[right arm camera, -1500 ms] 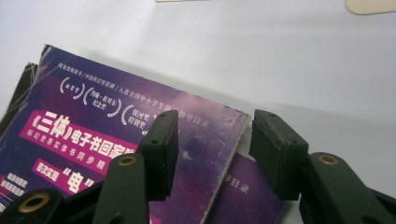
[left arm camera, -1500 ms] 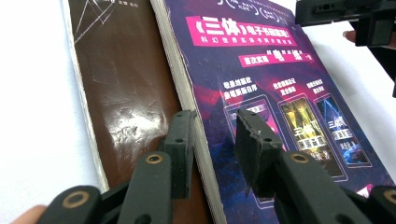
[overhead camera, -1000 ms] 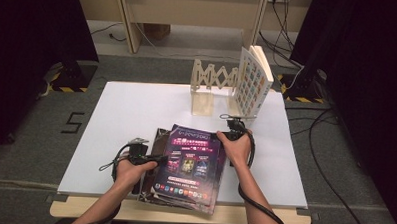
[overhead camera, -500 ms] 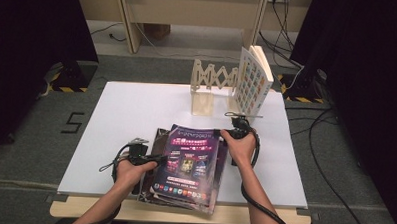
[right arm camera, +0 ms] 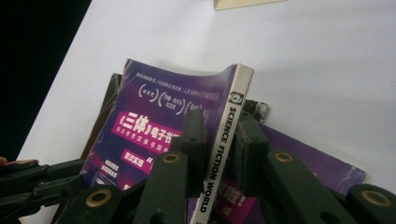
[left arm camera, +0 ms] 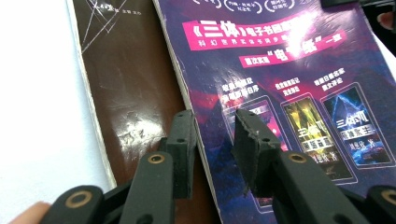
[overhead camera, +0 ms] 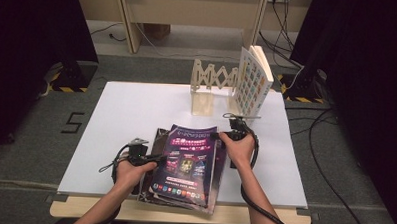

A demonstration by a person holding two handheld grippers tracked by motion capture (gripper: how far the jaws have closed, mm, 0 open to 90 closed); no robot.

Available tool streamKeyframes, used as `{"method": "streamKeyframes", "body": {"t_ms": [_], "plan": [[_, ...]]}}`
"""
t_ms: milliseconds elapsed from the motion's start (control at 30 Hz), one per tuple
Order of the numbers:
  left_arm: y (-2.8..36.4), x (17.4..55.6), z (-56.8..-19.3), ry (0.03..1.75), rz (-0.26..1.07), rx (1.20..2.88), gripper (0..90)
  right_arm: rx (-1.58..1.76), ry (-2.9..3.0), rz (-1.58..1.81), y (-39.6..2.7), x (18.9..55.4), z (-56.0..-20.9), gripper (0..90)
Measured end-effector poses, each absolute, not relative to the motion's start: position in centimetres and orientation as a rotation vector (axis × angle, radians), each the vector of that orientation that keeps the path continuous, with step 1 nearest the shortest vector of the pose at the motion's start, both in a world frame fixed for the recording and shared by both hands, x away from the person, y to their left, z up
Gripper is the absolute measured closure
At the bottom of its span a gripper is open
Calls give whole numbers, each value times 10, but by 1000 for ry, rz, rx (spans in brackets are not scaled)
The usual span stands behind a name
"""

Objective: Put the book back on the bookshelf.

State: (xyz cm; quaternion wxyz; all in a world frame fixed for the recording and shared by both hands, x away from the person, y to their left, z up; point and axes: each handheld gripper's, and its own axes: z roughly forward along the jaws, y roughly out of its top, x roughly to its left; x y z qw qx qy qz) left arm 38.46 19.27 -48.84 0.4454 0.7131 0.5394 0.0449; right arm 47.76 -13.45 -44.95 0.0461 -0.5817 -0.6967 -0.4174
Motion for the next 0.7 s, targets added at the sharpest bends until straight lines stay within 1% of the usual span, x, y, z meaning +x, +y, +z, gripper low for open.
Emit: {"method": "streamKeyframes", "body": {"t_ms": [233, 533, 700], "plan": [[193, 384, -488, 1326, 125, 1759, 670, -1791, -2073, -1299, -135, 475, -447, 790], [198, 379, -483, 1309, 158, 1732, 615, -1790, -2027, -1343, -136, 469, -438, 807], [203, 376, -483, 1314, 161, 1717, 601, -1787, -2020, -1354, -136, 467, -434, 811]]}}
